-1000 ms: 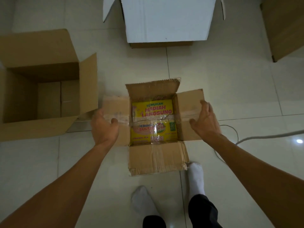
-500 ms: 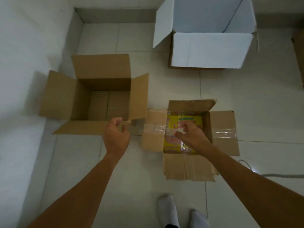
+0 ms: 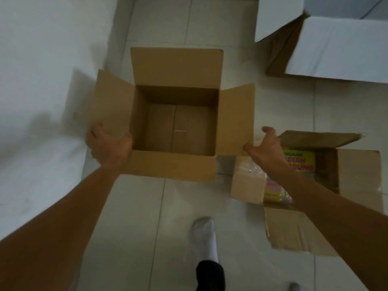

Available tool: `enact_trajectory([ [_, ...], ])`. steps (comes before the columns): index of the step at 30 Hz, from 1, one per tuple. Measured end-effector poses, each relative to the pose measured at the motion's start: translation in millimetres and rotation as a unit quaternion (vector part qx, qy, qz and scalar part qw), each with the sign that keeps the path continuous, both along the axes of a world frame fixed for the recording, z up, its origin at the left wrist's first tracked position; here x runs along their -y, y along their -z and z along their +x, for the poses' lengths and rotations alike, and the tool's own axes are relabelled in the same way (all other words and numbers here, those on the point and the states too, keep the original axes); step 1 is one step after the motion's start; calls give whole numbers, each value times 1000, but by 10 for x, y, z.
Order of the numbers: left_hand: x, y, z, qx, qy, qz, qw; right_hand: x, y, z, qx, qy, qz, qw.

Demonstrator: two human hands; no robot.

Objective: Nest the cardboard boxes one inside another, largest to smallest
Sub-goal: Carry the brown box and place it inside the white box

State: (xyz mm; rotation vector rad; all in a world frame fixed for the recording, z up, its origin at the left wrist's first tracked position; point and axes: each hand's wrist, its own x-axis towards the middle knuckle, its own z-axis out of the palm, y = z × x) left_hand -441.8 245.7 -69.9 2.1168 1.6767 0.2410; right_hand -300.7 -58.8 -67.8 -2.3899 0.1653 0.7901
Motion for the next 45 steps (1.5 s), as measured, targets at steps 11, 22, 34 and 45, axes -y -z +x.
enact_trajectory([
  [11,-850,369,24,13,-79,-141,987,-563,311,193,43,112,-57,991],
  [22,-584,279,83,-8,50,1,999,-803,183,254,-51,65,23,996],
  [34,-254,-674,214,28,41,102,994,-440,-574,355,27,30,131,991],
  [45,1341,-2232,434,71,96,146,982,1205,-1990,503,92,11,173,981],
])
